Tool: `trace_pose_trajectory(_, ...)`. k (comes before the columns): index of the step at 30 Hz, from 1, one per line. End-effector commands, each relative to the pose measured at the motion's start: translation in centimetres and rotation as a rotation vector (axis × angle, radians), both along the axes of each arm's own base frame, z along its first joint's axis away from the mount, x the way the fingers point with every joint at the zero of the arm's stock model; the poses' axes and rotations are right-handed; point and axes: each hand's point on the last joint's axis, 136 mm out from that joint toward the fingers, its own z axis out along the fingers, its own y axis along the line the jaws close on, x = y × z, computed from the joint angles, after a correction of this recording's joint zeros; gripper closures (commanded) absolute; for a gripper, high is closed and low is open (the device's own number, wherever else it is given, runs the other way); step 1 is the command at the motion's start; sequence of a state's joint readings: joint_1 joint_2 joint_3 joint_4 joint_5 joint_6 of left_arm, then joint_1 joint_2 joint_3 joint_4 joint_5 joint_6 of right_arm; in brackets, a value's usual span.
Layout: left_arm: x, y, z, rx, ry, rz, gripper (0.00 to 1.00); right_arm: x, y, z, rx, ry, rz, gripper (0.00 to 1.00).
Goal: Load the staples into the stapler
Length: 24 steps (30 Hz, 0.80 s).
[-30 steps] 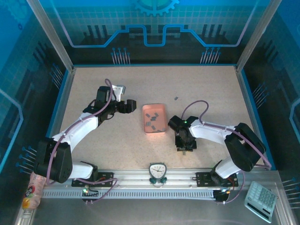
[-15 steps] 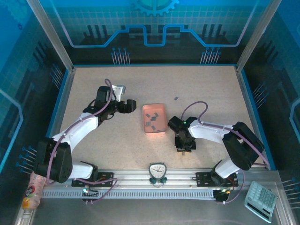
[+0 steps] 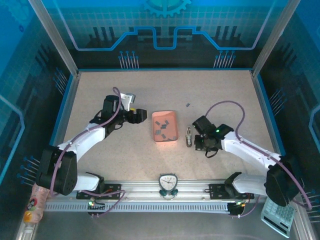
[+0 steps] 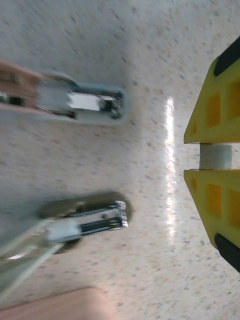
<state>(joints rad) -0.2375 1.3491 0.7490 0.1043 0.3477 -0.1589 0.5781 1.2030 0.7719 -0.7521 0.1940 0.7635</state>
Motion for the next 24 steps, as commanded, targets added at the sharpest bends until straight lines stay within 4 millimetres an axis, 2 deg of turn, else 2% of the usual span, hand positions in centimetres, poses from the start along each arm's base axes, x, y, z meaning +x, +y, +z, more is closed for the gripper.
trace_pose_trajectory(1,-0.1,-1.9,3.3,-0.100,-0.169,-0.113,0.15,2.5,-1.1,1.3,-0.022,-0.101,0.034,0.83)
trace_pose_trajectory(6,-0.3,-3.3,4.9,-0.140,-0.335,-0.209,0.17,4.2,-2.4,1.0,-0.032,-0.135,0.040,0.82)
trace_pose_trajectory(11,-0.6,-5.0,5.2,-0.101,-0.409,-0.308,0.17,4.9,-3.3,-0.3,-0.037,-0.111,0.022,0.82)
trace_pose_trajectory(16,-0.9,-6.6,4.4,-0.045,-0.445,-0.382,0.17,4.8,-4.0,-1.6,-0.057,-0.072,-0.009,0.82)
trace_pose_trajectory(24,-0.5,-6.9,3.2,-0.065,-0.422,-0.379,0.17,4.6,-4.8,-2.9,-0.057,-0.037,-0.055,0.82)
